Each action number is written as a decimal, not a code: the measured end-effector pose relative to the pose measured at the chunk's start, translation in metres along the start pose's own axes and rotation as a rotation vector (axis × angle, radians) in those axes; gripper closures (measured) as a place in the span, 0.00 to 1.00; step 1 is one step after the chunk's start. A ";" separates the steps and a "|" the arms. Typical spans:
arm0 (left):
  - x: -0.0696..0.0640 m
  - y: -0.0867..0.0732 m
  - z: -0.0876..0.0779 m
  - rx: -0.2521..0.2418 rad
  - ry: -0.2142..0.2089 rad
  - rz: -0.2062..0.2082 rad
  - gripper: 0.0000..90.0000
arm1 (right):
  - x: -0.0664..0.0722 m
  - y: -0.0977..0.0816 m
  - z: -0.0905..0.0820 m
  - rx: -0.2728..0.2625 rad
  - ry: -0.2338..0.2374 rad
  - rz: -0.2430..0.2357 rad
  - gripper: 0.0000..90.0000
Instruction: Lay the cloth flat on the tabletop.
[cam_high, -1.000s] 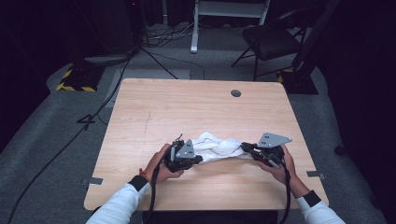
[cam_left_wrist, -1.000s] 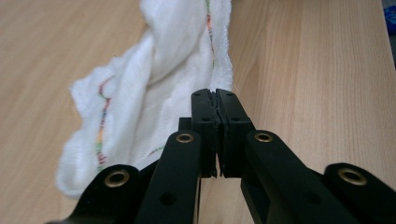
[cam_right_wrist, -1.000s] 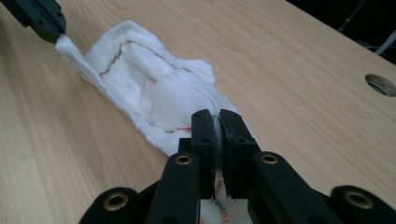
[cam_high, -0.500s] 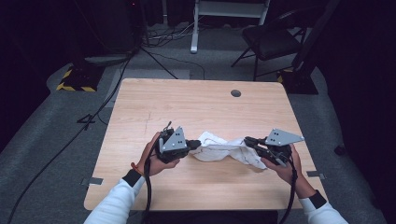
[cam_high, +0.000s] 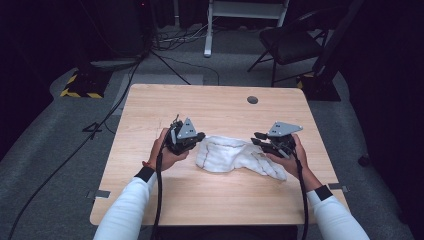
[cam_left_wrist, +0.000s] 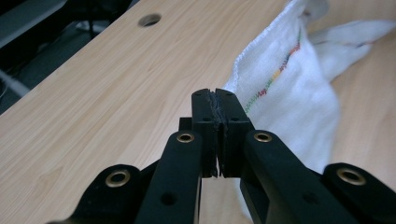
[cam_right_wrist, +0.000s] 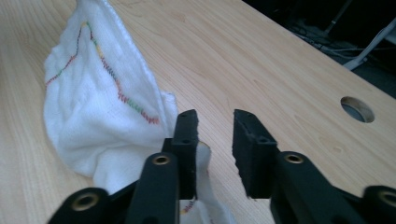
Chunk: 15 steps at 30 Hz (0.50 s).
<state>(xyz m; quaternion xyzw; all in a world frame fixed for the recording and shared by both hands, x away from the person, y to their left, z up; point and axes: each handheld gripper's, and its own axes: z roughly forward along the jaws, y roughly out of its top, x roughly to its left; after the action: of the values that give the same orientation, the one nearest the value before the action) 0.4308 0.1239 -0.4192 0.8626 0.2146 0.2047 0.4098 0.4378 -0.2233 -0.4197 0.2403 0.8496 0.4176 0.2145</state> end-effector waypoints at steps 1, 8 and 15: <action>0.002 -0.002 0.001 0.009 0.003 -0.006 0.97 | -0.002 -0.001 0.002 0.004 -0.002 0.010 0.75; 0.016 -0.021 0.008 0.078 0.032 -0.051 0.97 | -0.023 -0.022 0.004 0.046 0.029 0.087 0.57; 0.018 -0.031 0.018 0.138 0.044 -0.049 0.97 | -0.033 -0.047 0.011 0.119 0.077 0.121 0.52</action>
<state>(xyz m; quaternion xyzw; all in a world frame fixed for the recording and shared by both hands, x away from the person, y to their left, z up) 0.4490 0.1403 -0.4517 0.8786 0.2581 0.1981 0.3496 0.4593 -0.2611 -0.4592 0.2874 0.8644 0.3876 0.1416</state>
